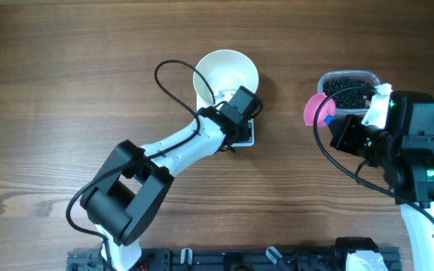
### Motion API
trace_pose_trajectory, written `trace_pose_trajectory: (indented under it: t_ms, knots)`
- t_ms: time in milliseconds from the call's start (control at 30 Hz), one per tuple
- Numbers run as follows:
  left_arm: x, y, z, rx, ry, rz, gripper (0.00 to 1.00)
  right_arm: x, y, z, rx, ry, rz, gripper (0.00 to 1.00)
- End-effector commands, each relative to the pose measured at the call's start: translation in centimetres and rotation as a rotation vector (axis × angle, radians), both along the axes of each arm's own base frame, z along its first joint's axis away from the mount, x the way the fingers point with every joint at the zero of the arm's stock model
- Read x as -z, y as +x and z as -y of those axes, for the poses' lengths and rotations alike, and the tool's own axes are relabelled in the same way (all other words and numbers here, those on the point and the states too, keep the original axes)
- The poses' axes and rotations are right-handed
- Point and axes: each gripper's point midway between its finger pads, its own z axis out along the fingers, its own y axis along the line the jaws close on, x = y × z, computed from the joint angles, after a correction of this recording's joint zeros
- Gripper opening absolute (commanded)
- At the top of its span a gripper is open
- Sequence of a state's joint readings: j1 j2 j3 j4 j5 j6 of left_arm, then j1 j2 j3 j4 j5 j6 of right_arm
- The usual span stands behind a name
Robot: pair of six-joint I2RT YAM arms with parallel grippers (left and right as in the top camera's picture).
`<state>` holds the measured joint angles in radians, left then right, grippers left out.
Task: Scoop item into bowl and weigh 150g on scale
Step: 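Release the scoop with the left gripper and move the right gripper to the bean tub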
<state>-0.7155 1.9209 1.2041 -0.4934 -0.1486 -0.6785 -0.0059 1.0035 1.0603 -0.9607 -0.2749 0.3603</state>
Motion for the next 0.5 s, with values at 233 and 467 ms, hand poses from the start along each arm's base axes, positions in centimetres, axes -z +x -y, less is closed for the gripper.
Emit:
trace_pose_trajectory:
  t_ms: [233, 467]
  knots:
    - [3.5, -1.9, -1.1, -0.007, 0.043, -0.088, 0.04, -0.5, 0.2, 0.4, 0.001, -0.021, 0.018, 0.04]
    - [-1.6, -0.9, -0.1, 0.006, -0.044, 0.011, 0.04, -0.5, 0.3, 0.4, 0.000, -0.021, 0.019, 0.04]
